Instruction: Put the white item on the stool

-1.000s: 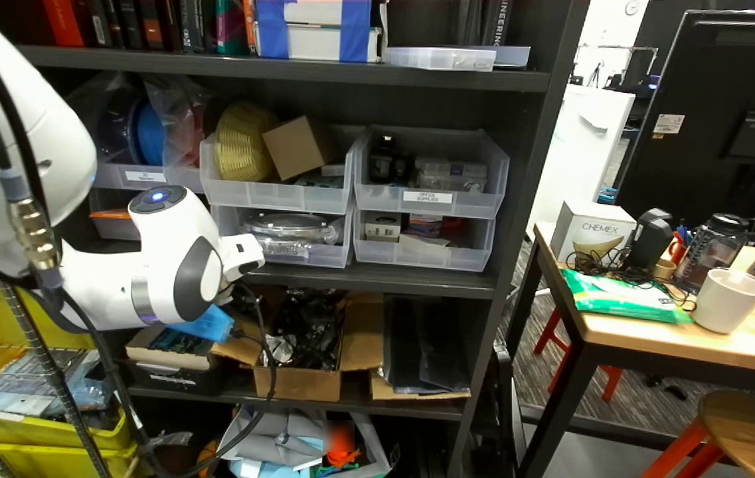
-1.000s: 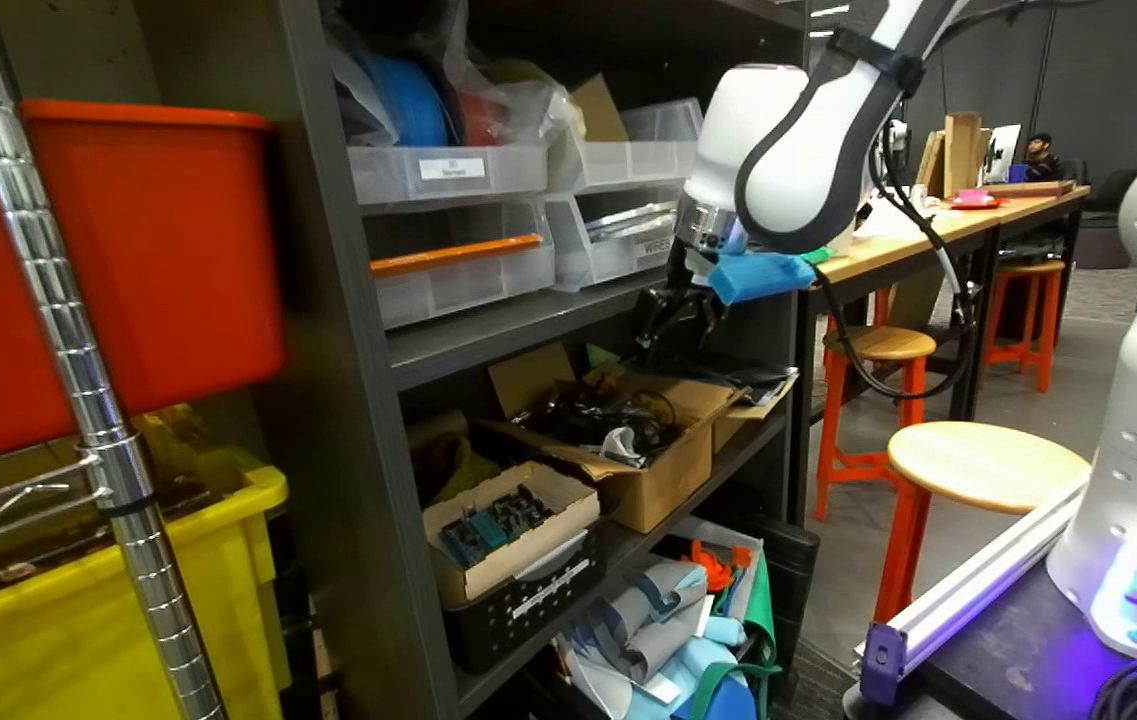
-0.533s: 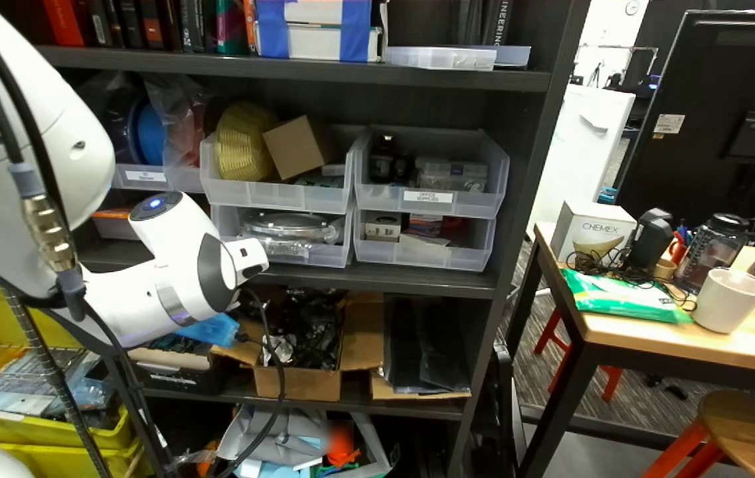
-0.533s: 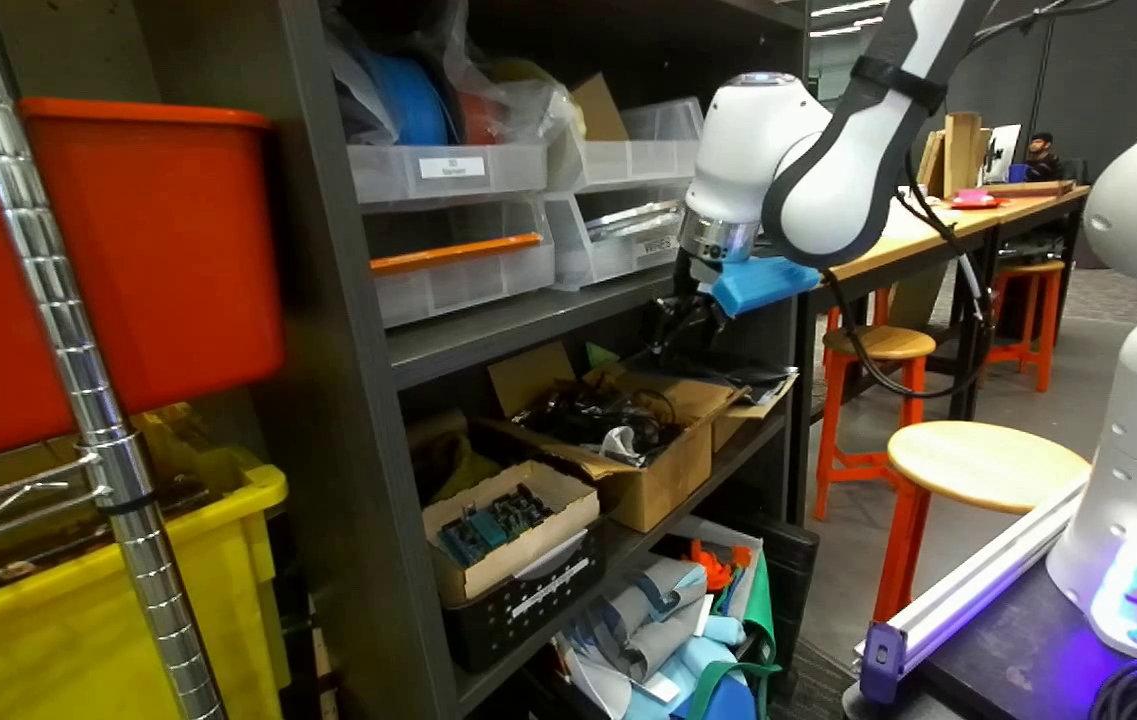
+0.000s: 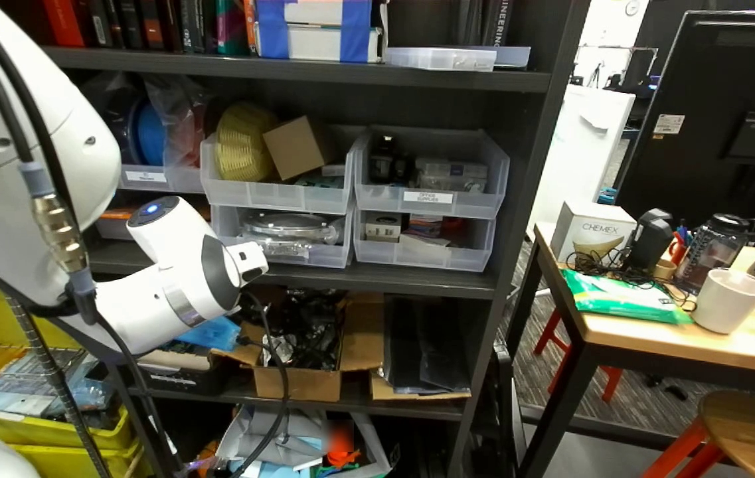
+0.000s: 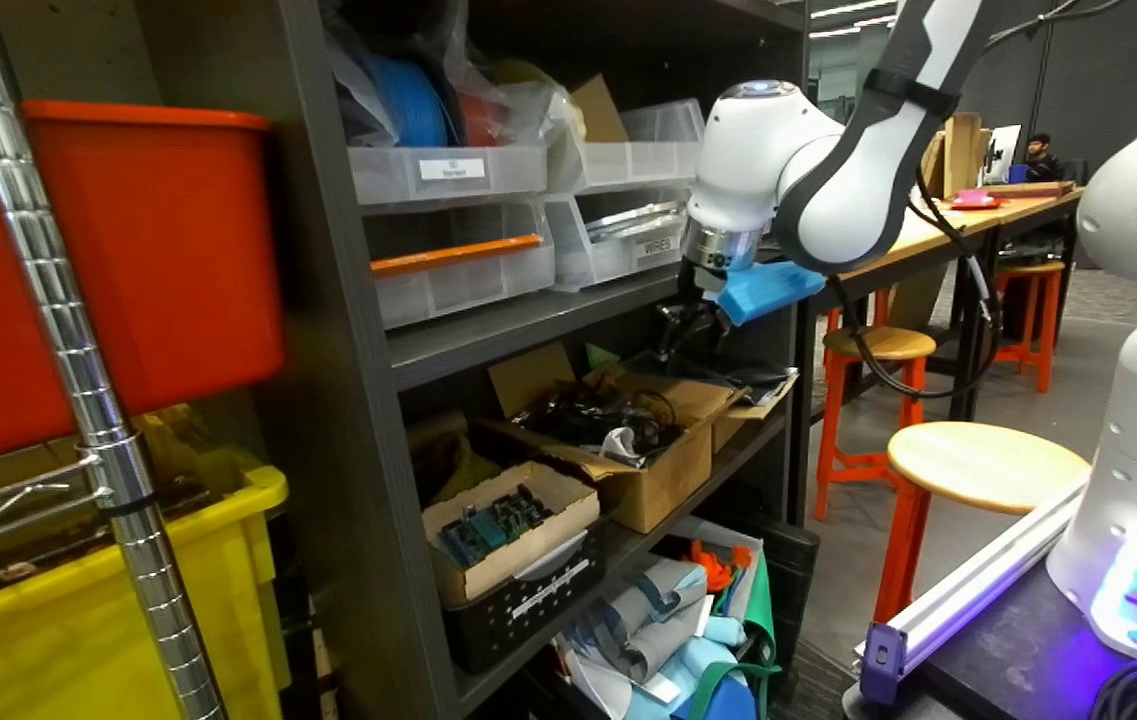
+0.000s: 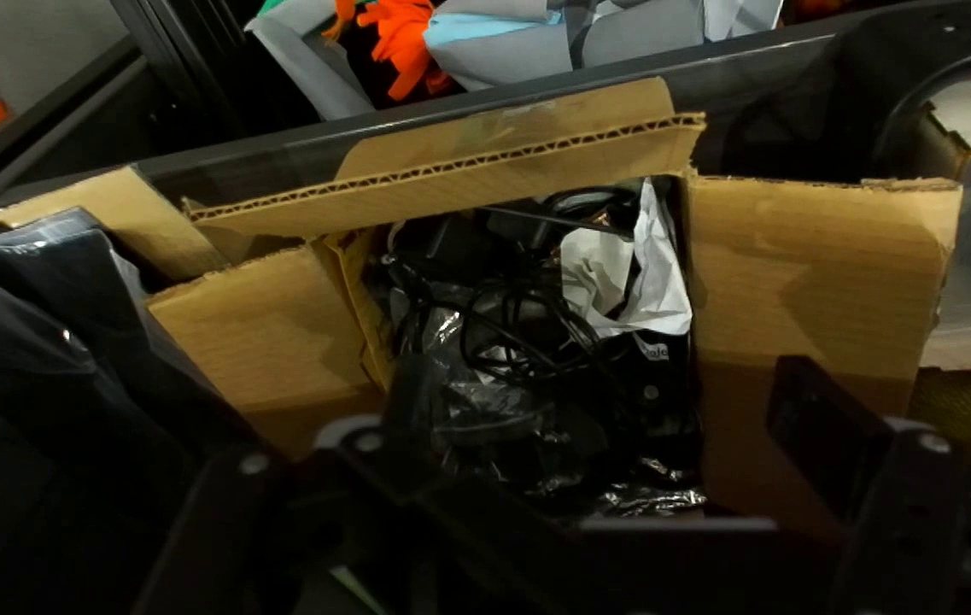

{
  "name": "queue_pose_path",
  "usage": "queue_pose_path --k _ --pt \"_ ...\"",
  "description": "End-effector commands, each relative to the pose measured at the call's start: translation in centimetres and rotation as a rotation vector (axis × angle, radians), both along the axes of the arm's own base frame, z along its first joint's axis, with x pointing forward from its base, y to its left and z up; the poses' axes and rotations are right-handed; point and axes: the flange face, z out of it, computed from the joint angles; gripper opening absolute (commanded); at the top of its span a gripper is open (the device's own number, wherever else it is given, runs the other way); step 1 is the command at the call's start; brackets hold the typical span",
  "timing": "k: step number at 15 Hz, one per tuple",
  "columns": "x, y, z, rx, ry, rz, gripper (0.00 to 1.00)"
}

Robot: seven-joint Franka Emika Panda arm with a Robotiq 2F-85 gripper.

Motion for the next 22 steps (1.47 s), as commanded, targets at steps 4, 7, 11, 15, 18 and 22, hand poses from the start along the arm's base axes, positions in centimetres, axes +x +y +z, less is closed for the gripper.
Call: queue_pose_path --k 4,7,11,15,18,22 --pt "-1.6 0.0 -0.8 -0.158 0.154 -0.029 1.00" --pt "-3.7 0.7 -0.2 -0.227 0.232 -0.012 1.00" --pt "-5.7 2.5 3.4 -0.281 0.190 0.040 1.00" --pt "-6.3 3.7 8.1 -0.296 0.055 0.087 1.00" --pt "-6.6 3.3 11.1 -0.269 -0.035 0.124 1.00" --pt "-7.1 3.1 15.7 -0.252 -0.133 0.148 1.00"
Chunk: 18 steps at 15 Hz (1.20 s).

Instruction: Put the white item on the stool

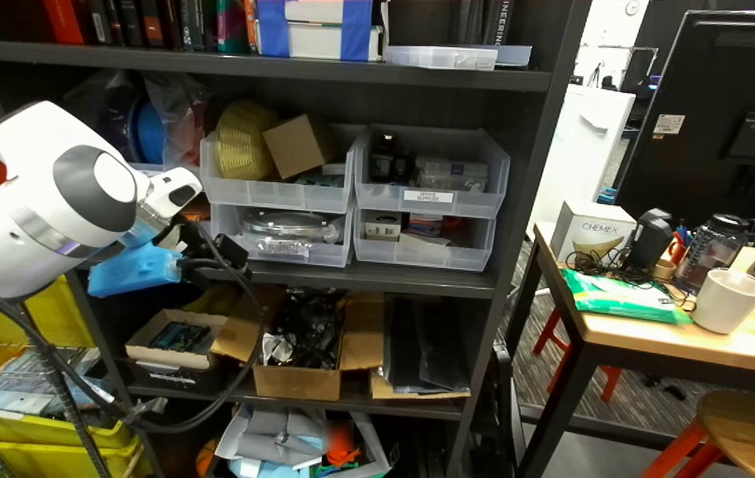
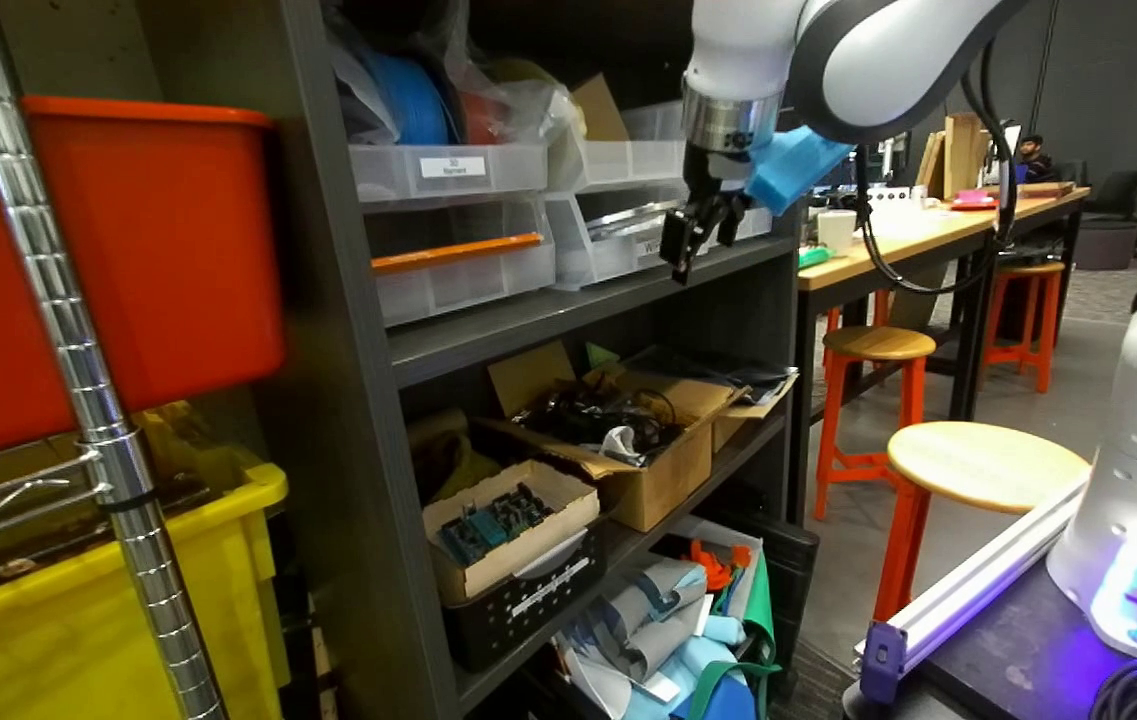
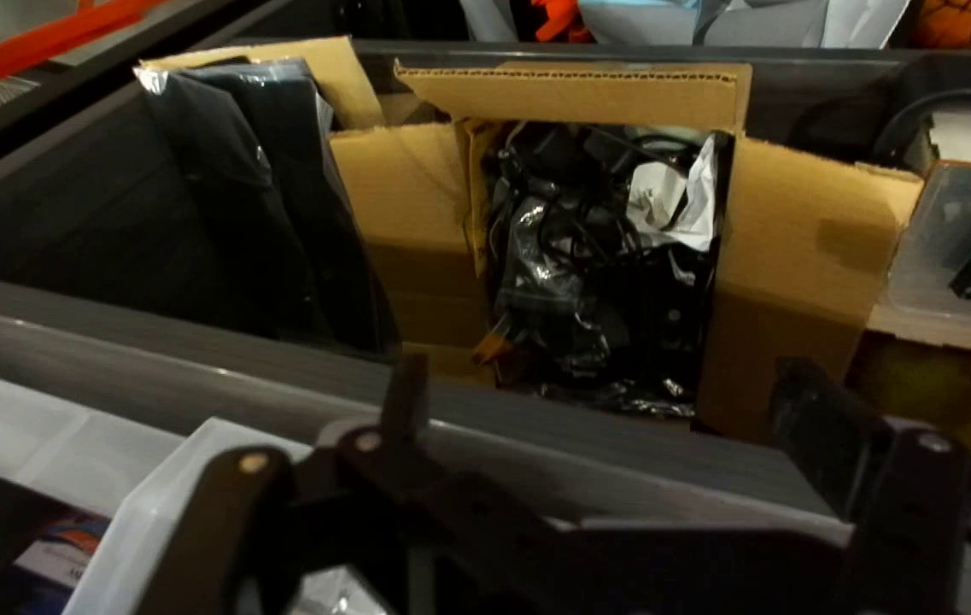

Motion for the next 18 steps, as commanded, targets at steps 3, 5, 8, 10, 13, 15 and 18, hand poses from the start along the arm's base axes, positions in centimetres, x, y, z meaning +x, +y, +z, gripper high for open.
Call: queue_pose_path --k 3,5,8,10,13,15,18 --pt "-3.6 -1.0 5.8 0.068 -0.118 0.082 1.00" --pt "-3.9 -0.5 8.4 0.092 -0.143 0.117 1.00" --pt "-5.8 -1.2 10.7 0.134 -0.170 0.158 1.00" --pt "-6.7 -2.1 12.2 0.173 -0.204 0.153 1.00" --pt "-7.2 -3.8 14.1 0.233 -0.263 0.101 1.00" --pt "-6.9 -4.7 14.8 0.261 -0.305 0.064 1.00" --pt "-6.2 -5.5 15.3 0.289 -0.353 0.033 1.00"
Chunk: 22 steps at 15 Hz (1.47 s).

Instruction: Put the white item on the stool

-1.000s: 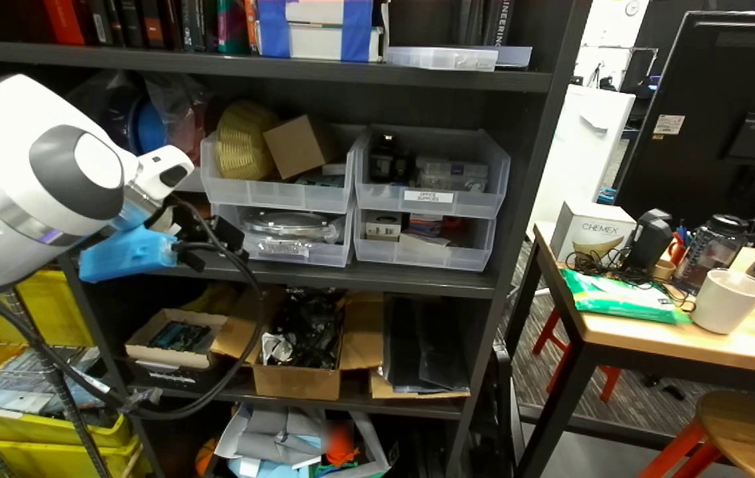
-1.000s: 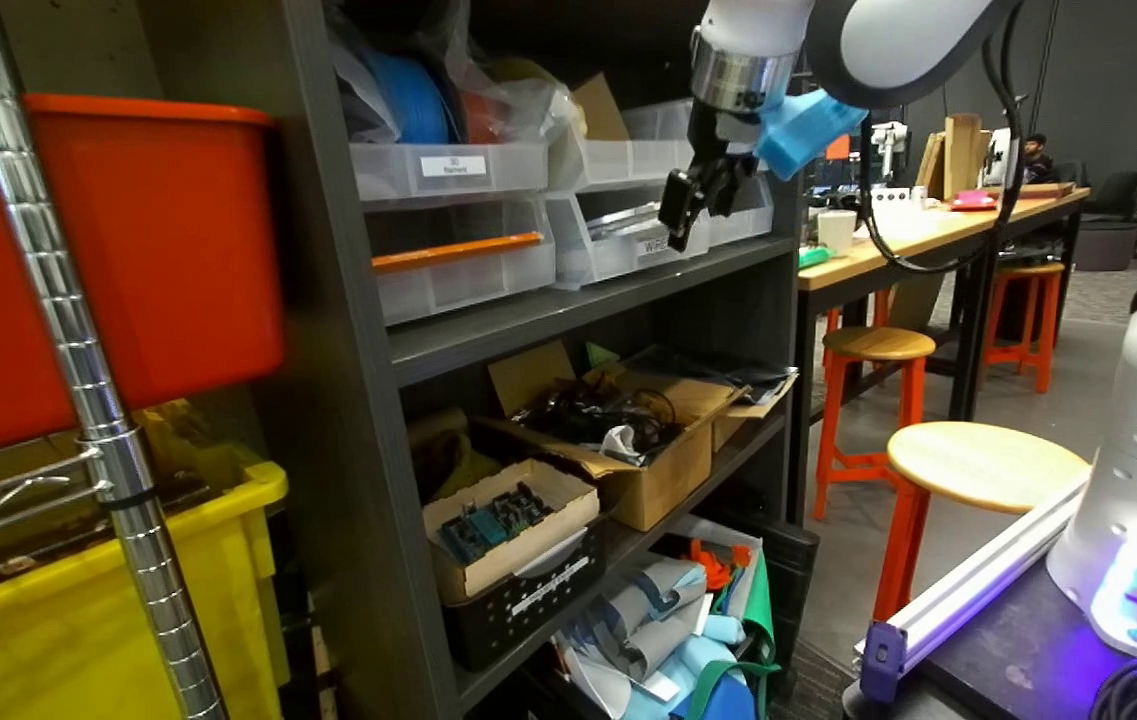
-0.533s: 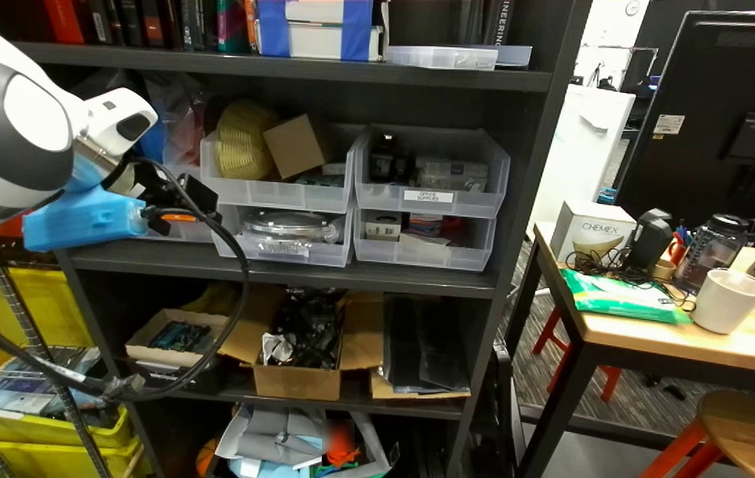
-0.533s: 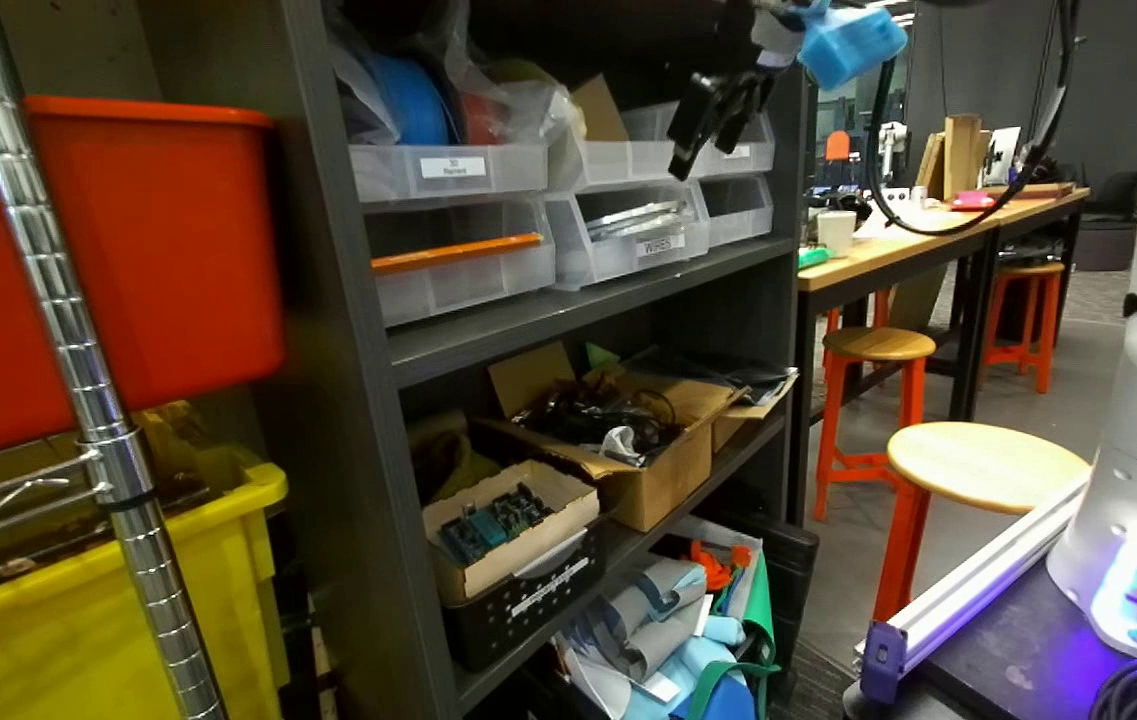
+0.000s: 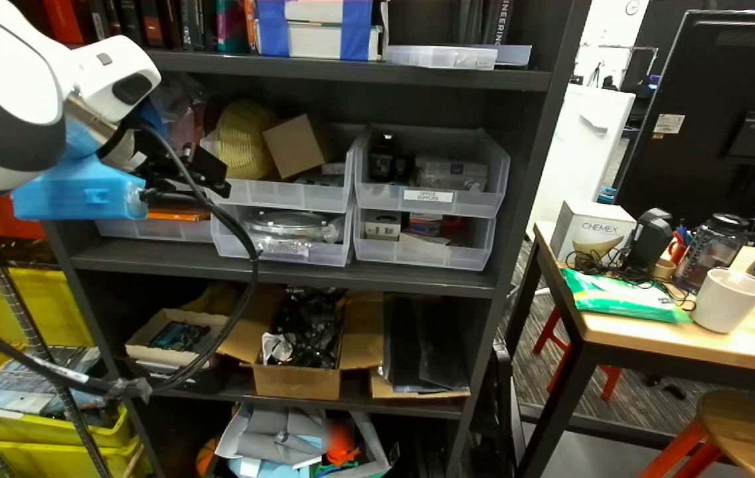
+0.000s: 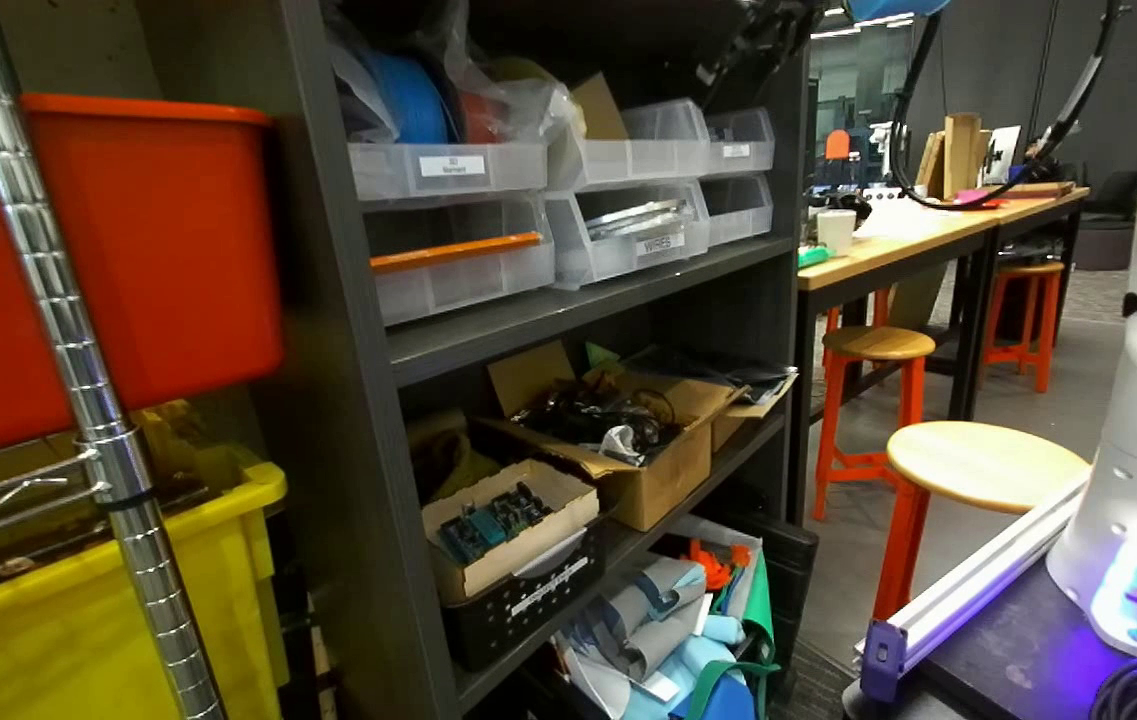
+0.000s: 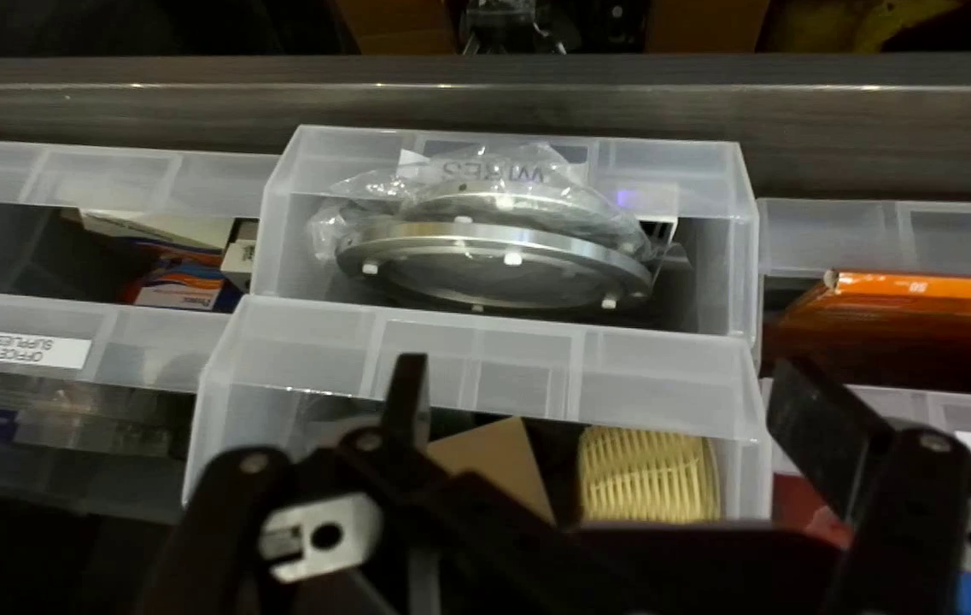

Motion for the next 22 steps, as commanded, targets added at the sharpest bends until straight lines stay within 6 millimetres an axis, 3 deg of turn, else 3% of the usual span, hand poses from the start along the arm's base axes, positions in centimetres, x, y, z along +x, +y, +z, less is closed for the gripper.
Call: queue_pose_path --k 1,9,18,19,22 --pt "0.7 -0.8 0.5 0.046 -0.063 -0.039 1.00" --pt "0.9 -0.5 1.2 0.136 -0.152 -0.088 1.00" --pt "3.3 -3.5 -1.0 0.151 -0.073 -0.211 1.00" --pt "2.5 -3.1 -0.4 0.160 -0.081 -0.194 1.00" --pt "3.1 -3.5 -1.0 0.156 -0.062 -0.204 1.00"
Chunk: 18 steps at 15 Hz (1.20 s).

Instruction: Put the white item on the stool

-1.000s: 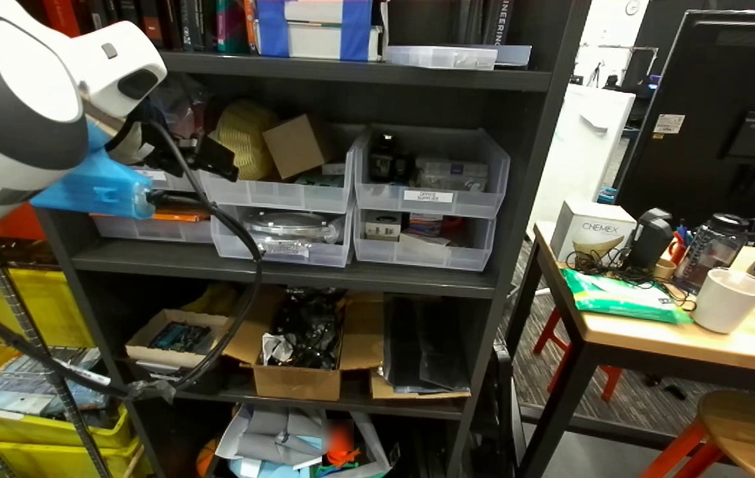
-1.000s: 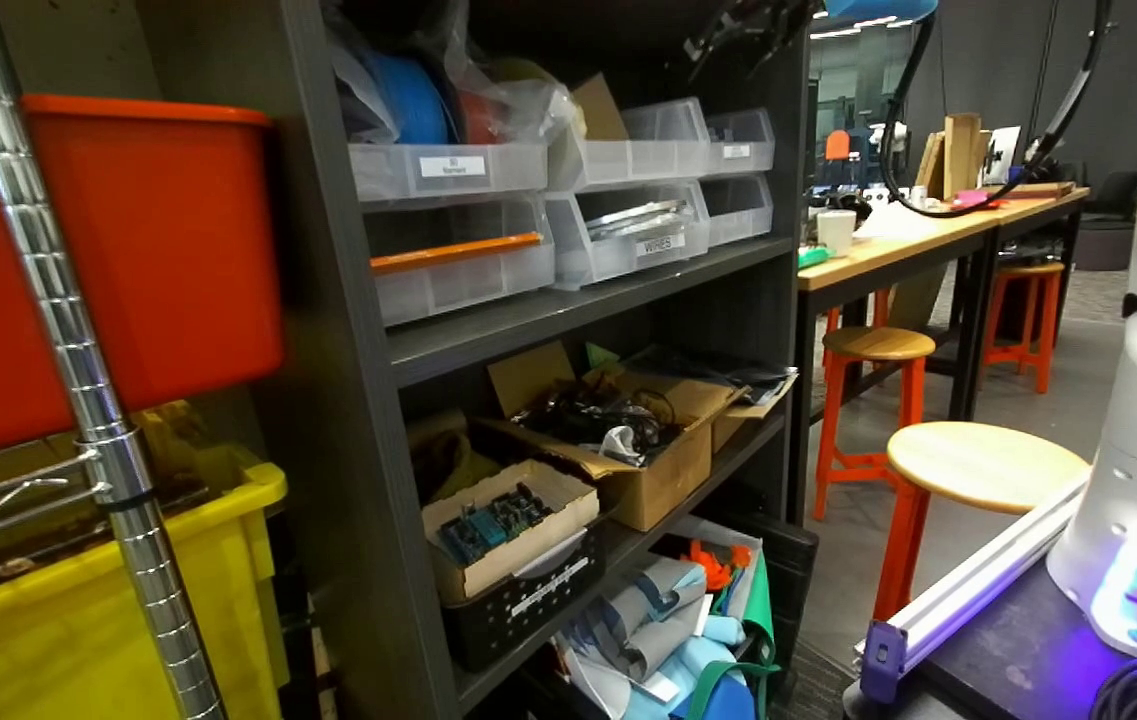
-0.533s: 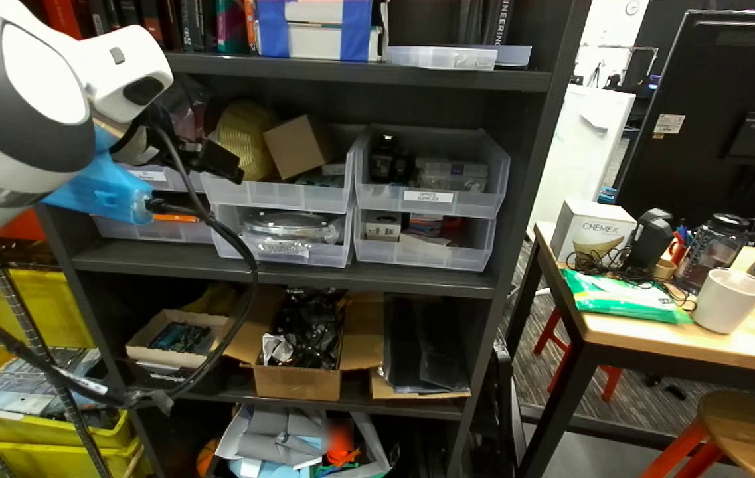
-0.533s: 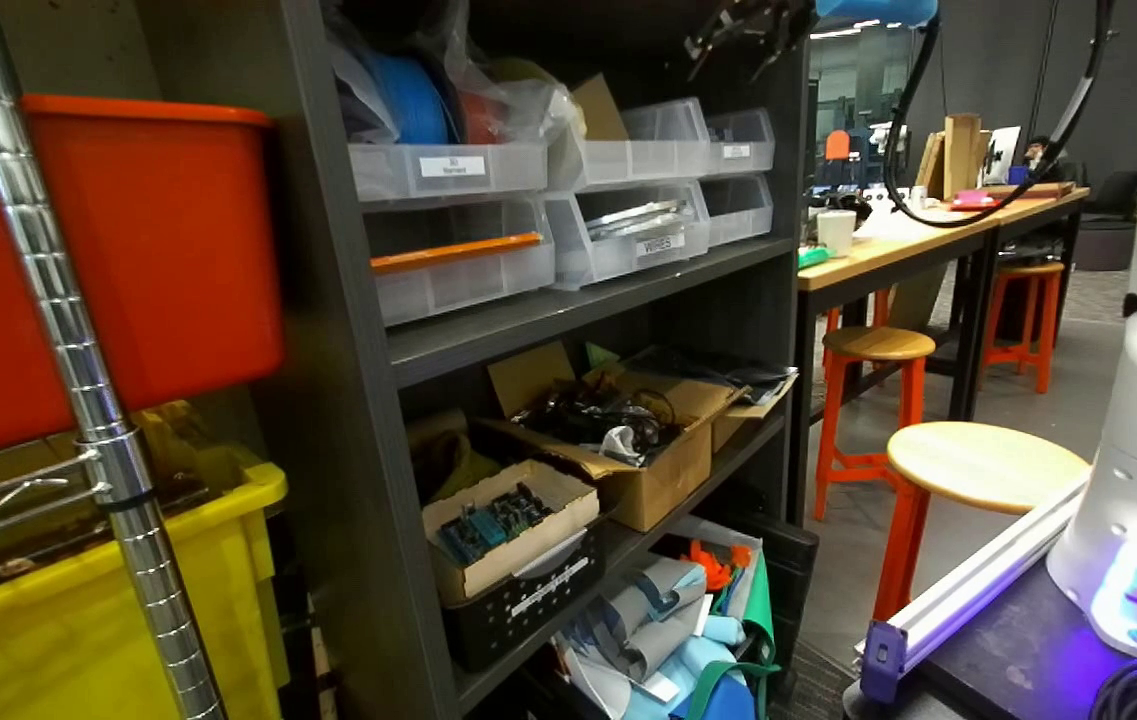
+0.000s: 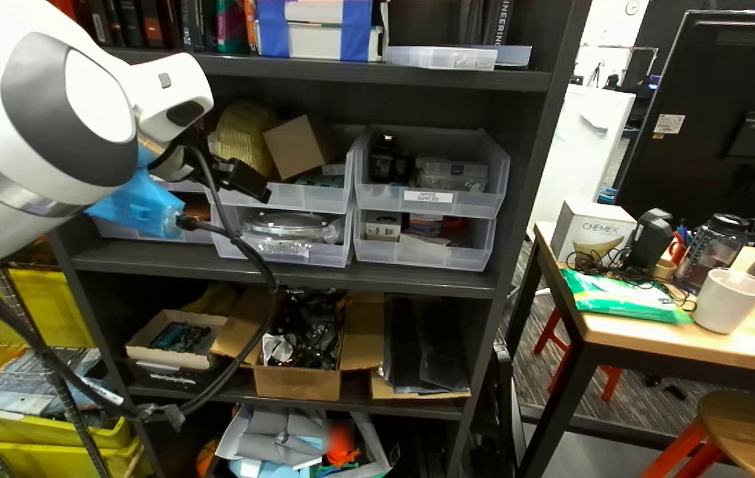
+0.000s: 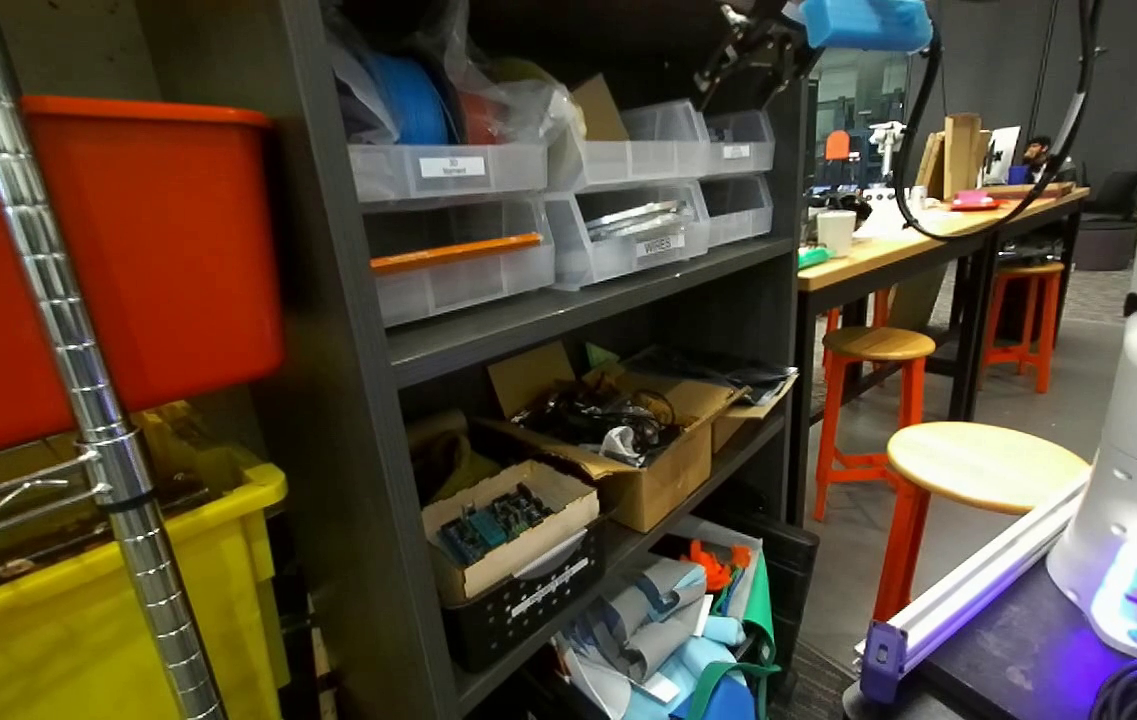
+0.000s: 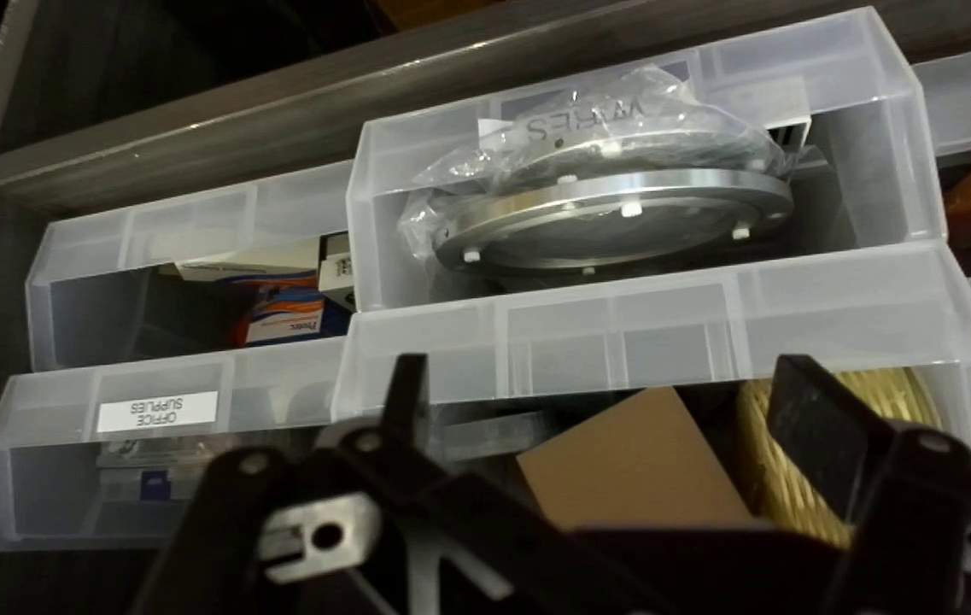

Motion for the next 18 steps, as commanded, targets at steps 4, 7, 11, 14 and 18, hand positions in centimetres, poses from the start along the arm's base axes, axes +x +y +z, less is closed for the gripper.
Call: queue_pose_path --k 4,7,11,14,18 --pt "0.0 0.0 0.0 0.000 0.001 0.000 1.00" --pt "-0.1 0.6 -0.2 -0.002 0.014 0.031 1.00" --pt "-0.7 2.1 0.2 -0.030 -0.024 0.078 1.00" --pt "-1.1 3.5 0.3 -0.059 -0.056 0.122 1.00" --pt "-1.9 5.6 0.7 -0.100 -0.115 0.180 1.00"
